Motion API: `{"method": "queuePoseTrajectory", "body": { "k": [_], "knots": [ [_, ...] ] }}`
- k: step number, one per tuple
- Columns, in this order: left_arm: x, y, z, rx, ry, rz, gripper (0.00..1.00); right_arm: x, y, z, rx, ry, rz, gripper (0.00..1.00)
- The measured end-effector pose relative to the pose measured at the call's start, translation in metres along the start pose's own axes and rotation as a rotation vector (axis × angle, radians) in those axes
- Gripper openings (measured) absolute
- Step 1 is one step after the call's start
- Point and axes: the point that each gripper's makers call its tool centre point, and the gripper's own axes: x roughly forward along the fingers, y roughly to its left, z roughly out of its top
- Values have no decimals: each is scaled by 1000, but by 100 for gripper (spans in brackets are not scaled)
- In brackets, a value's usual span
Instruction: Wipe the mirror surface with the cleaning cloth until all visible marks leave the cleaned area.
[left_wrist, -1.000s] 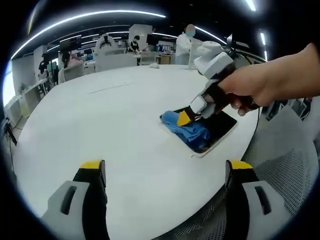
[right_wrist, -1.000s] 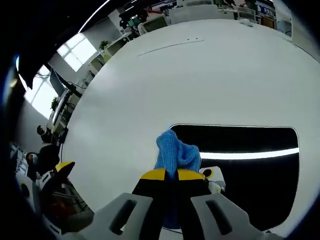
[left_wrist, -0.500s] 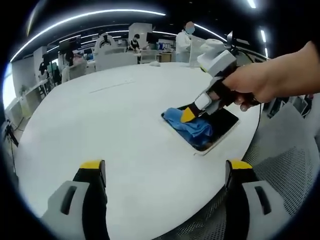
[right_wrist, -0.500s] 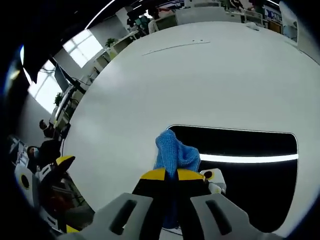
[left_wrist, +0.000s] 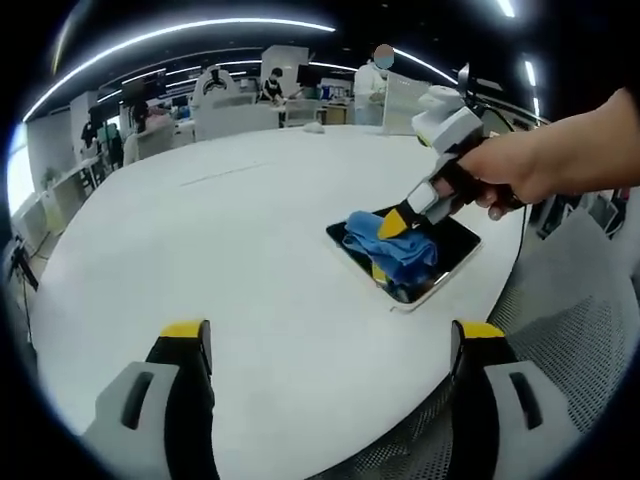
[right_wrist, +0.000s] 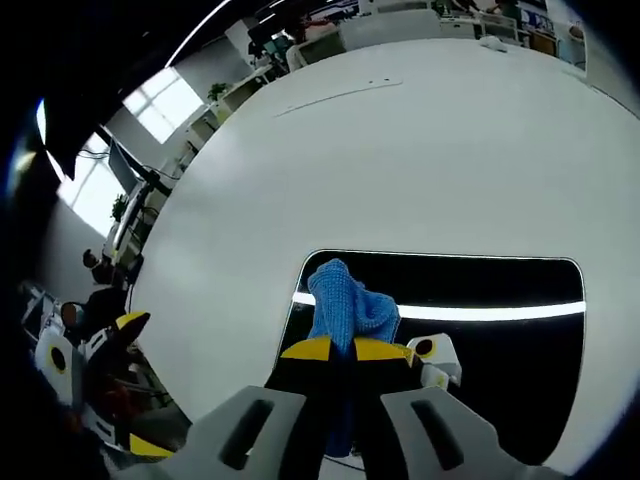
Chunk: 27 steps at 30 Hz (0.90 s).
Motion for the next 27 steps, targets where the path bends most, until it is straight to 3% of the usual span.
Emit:
{"method": "queuePoseTrajectory", "body": {
  "k": [27],
  "knots": [
    [-2, 0, 2, -4, -9, 6, 99, -7, -19, 1, -31, -4, -16, 0]
  ]
}}
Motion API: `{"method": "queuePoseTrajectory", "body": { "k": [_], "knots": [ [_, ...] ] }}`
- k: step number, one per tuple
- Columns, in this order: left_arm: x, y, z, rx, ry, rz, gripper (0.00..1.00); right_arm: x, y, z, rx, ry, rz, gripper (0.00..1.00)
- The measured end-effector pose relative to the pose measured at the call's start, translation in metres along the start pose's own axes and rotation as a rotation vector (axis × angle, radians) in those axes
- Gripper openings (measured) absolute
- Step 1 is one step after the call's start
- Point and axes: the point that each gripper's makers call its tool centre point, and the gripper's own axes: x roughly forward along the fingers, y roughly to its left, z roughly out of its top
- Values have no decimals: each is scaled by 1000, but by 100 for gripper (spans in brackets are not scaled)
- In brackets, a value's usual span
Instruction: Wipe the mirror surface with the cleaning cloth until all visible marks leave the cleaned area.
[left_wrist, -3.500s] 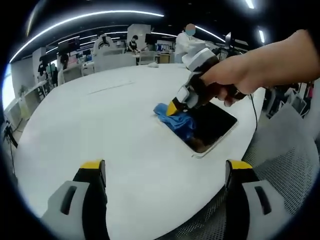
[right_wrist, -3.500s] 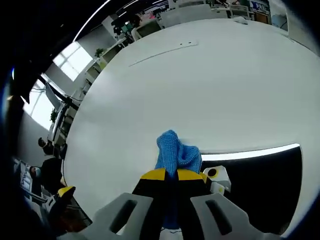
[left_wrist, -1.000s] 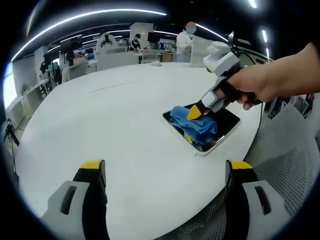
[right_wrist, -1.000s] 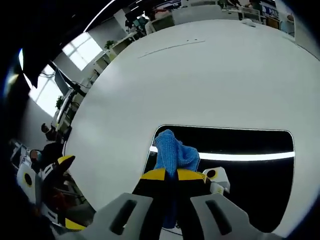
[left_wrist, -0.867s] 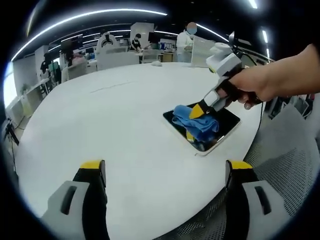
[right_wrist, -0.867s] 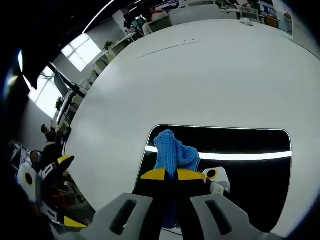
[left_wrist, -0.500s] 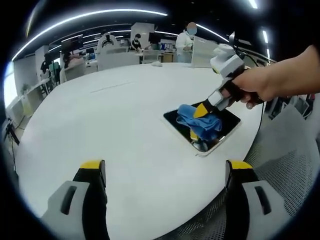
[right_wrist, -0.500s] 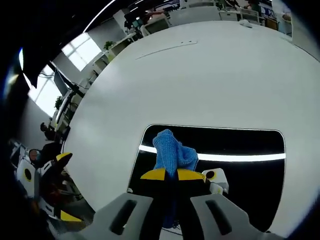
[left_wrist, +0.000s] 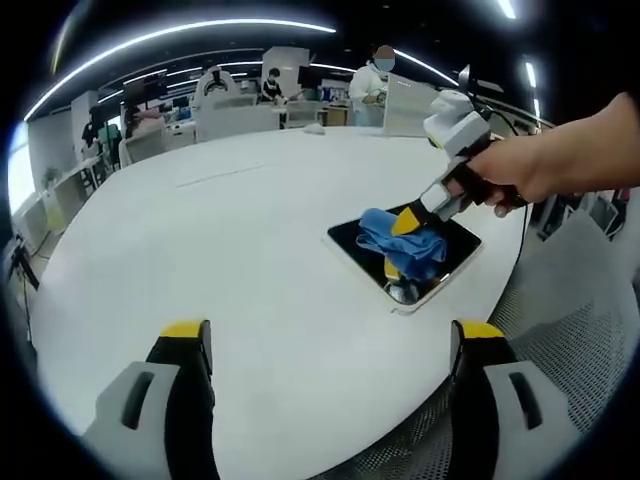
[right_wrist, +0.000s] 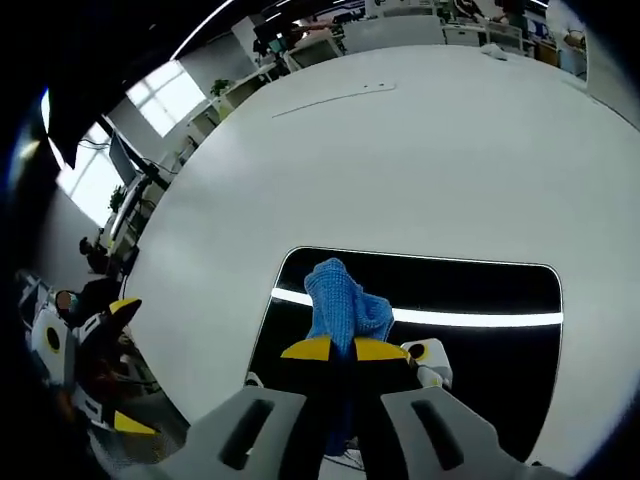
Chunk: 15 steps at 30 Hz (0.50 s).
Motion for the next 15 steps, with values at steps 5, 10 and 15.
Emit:
{"method": "queuePoseTrajectory", "body": {
  "k": [5, 10, 15],
  "knots": [
    [1, 0, -1, 0, 1, -5, 99, -4, -9, -1, 6, -1, -9, 0],
    [1, 0, 0, -5, 0, -3, 99, -5, -18, -2, 24, -4, -11, 0],
    [1, -1, 0, -6, 1, -3, 99, -8, -19, -2, 57, -5, 8, 0]
  ]
}}
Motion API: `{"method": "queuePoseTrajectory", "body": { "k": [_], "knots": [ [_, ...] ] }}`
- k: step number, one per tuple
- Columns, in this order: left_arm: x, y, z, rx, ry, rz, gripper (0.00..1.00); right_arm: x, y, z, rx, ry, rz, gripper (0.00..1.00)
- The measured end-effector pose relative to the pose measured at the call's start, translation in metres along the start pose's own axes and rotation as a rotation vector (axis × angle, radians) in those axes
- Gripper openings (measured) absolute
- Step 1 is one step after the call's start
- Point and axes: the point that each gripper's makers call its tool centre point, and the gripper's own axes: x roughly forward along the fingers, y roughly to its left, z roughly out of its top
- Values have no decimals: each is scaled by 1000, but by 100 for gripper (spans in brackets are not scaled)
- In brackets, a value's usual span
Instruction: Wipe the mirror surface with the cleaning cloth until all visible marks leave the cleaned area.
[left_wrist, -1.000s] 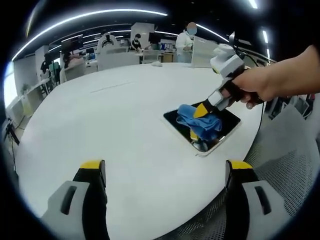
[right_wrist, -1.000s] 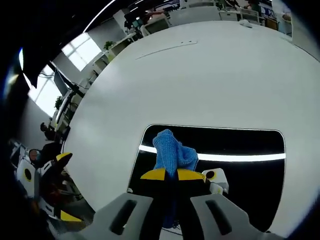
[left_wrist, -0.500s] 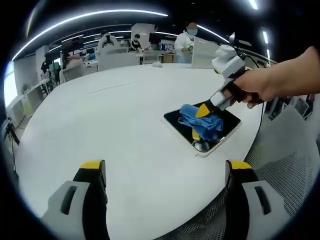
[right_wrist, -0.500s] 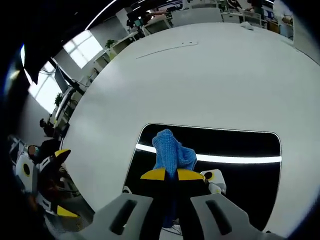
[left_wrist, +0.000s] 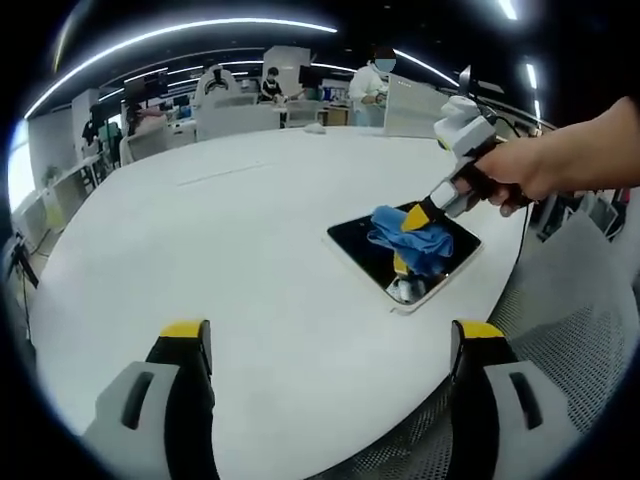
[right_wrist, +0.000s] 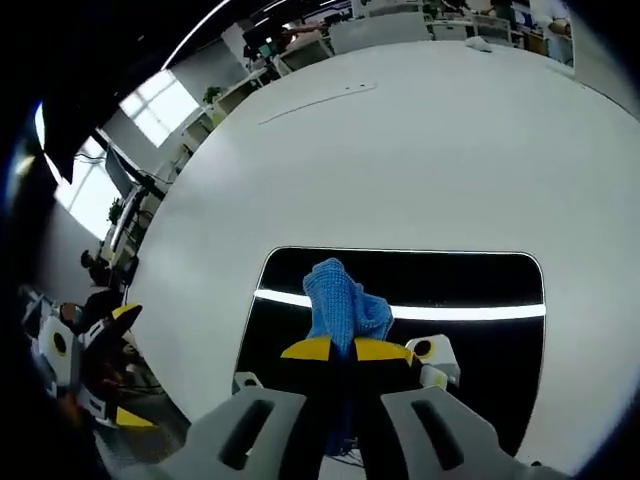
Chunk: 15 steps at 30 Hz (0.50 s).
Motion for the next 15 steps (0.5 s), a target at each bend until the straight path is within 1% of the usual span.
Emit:
{"method": "queuePoseTrajectory", "body": {
  "k": [7, 10, 15],
  "knots": [
    [0, 1, 1, 3, -2, 3, 99, -7, -2, -2, -16, 4, -16, 0],
    [-1, 1, 1, 4, -3, 4, 99, -4, -11, 1, -14, 7, -24, 0],
    [0, 0, 0, 7, -3, 1, 99, -8, -20, 0, -10, 6, -32, 0]
  ]
}}
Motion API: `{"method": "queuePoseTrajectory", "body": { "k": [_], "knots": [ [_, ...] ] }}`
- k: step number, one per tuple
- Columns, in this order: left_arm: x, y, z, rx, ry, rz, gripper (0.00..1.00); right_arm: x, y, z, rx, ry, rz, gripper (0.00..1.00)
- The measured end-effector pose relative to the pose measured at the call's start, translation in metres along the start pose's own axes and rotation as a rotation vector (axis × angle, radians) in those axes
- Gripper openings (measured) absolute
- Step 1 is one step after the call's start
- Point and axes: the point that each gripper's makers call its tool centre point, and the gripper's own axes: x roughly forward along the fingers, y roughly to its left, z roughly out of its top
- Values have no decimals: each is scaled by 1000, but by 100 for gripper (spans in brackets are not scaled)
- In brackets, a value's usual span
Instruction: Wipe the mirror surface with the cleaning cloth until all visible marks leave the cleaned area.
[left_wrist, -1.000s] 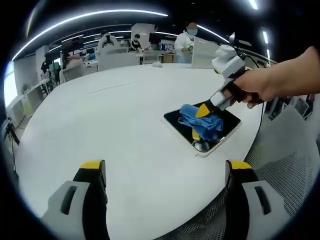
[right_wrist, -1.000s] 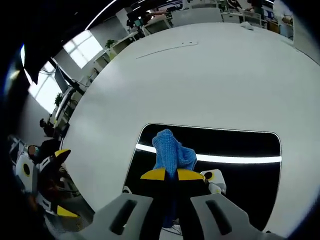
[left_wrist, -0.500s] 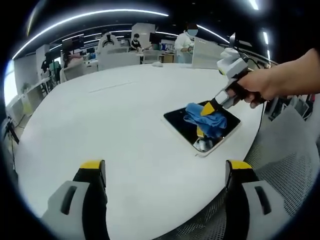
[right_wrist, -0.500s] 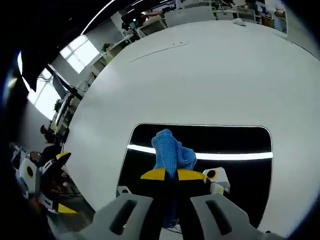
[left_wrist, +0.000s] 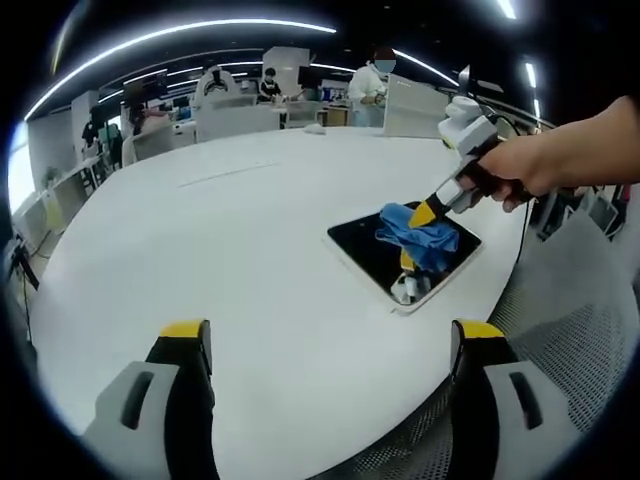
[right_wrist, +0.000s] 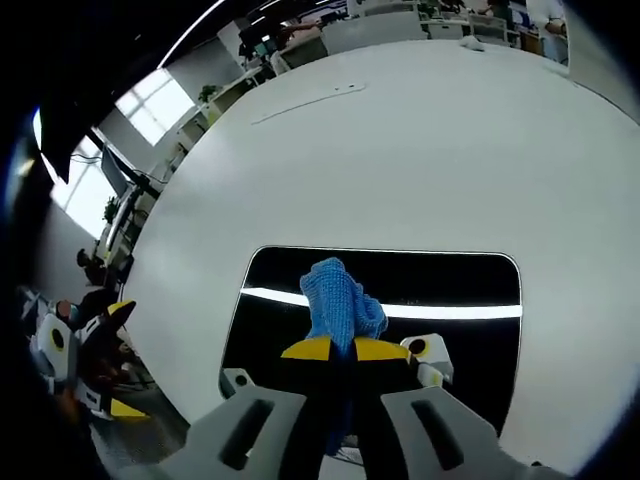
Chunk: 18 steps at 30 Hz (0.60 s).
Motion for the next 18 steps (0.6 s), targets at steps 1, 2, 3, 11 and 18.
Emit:
{"method": "queuePoseTrajectory", "body": {
  "k": [1, 2, 3, 11, 18],
  "knots": [
    [0, 0, 0, 0, 0, 0, 99, -1, -2, -1, 4, 0, -2, 0],
    [0, 0, 0, -1, -1, 1, 99, -2, -4, -1, 5, -1, -3, 0],
    [0, 0, 0, -1, -2, 0, 99, -3, -6, -1, 8, -1, -6, 0],
    [0, -1, 1, 1, -3, -7, 99, -9, -20, -2, 5, -4, -26, 0],
    [0, -2, 2, -3, -11, -10, 99, -12, -31, -2, 1, 1, -47, 0]
  ]
}}
